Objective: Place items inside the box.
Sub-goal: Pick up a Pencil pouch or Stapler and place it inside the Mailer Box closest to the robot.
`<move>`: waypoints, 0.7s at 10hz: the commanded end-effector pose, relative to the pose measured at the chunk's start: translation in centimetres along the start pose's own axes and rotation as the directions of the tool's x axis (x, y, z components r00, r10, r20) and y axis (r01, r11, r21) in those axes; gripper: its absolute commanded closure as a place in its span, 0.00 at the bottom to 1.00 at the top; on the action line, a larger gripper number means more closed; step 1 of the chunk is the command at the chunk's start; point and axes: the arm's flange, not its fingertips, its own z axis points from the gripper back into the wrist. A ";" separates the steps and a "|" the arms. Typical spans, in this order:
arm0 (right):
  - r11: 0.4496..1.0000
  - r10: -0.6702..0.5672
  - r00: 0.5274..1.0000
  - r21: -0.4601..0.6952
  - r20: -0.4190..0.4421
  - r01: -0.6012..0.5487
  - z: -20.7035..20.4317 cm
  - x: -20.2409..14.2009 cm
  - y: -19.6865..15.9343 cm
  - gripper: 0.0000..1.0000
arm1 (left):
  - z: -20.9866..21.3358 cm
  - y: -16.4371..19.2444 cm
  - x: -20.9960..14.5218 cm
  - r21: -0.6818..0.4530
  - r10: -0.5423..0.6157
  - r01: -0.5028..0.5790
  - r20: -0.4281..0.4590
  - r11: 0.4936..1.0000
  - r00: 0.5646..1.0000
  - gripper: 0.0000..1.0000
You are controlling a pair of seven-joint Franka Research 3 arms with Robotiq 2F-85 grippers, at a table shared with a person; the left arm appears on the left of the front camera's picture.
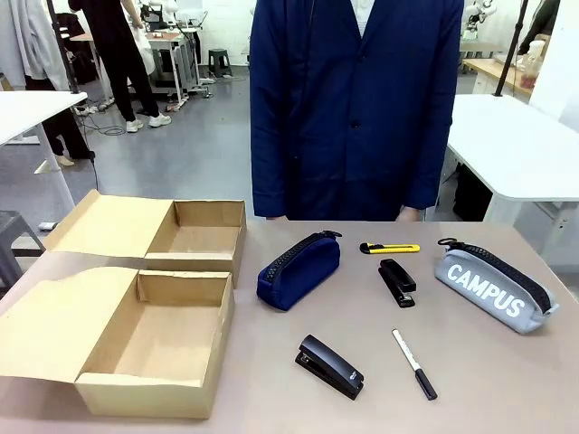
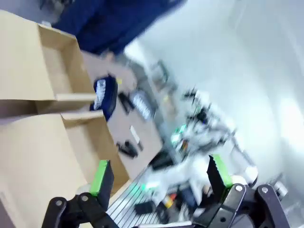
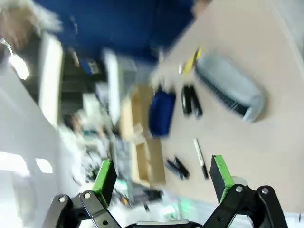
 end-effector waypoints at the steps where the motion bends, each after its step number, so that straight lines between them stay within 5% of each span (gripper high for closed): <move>1: 0.997 -0.026 0.969 0.078 0.244 0.007 -2.3 -2.0 -3.2 0.00 | -2.8 2.6 -4.6 -0.099 0.142 -0.121 0.244 0.988 0.959 0.00; 2: 0.999 0.046 0.937 -0.015 0.345 -0.043 -2.3 -2.8 -3.4 0.00 | -3.4 3.3 -5.4 -0.076 0.172 -0.157 0.278 0.985 0.945 0.00; 3: 0.997 -0.071 0.989 0.042 0.132 0.066 2.0 0.9 -2.8 0.00 | -4.4 3.9 -5.1 0.002 0.157 -0.164 0.283 0.986 0.946 0.00; 4: 0.997 -0.071 0.989 0.042 0.132 0.066 2.0 0.9 -2.8 0.00 | 3.3 3.8 -0.2 -0.057 0.170 -0.161 0.236 0.985 0.957 0.00; 7: 0.997 -0.071 0.989 0.042 0.132 0.066 2.0 0.9 -2.8 0.00 | 3.3 3.8 -0.2 -0.057 0.170 -0.161 0.236 0.985 0.957 0.00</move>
